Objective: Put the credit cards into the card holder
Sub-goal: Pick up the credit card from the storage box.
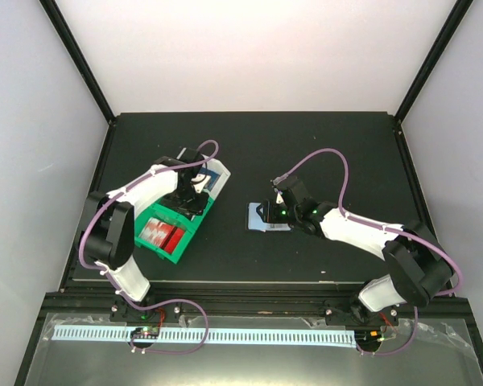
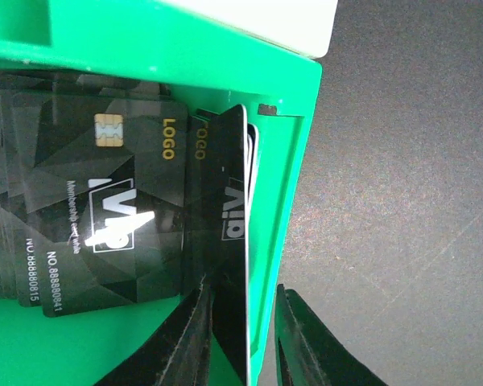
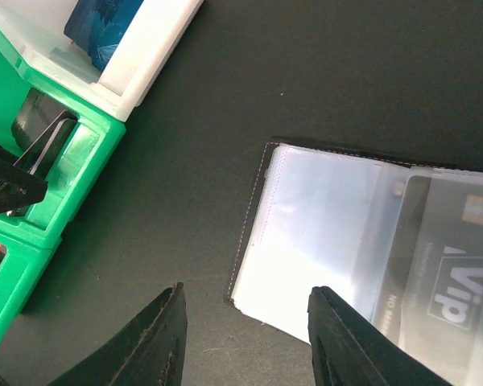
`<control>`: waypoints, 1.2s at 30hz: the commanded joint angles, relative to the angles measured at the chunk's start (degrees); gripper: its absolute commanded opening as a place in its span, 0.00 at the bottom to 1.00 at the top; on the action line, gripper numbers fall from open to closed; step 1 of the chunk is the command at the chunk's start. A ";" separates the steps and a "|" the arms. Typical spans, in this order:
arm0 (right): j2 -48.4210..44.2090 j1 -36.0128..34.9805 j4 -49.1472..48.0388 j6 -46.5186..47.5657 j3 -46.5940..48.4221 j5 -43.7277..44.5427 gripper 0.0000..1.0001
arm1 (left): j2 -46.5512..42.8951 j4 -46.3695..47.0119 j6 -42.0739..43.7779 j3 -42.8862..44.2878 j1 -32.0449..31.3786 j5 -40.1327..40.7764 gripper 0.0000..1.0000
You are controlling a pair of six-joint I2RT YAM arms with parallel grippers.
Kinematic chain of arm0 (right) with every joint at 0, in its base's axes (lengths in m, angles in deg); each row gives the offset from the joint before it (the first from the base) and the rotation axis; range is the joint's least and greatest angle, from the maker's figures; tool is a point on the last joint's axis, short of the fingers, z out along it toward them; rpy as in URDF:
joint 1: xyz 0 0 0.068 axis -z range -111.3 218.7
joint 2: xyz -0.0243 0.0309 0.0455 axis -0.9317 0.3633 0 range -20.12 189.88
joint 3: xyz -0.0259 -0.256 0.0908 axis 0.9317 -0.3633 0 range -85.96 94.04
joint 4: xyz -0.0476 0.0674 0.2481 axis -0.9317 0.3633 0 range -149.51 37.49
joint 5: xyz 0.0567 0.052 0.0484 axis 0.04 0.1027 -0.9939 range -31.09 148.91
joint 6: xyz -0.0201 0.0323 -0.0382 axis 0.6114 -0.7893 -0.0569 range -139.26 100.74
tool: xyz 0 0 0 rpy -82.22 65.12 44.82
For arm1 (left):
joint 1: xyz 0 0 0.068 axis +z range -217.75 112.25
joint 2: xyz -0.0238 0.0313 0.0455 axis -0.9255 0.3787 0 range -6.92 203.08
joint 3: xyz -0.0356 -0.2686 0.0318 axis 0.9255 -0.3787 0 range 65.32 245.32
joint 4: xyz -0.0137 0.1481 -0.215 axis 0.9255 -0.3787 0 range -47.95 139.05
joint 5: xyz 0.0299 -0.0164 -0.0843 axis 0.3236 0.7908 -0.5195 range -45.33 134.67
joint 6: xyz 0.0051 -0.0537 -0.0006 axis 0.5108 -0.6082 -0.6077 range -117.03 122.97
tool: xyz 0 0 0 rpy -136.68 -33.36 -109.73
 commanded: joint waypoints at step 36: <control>0.44 0.18 -1.11 -0.48 -0.38 1.05 0.43 | -4.72 -3.22 0.68 1.87 -0.30 0.42 0.02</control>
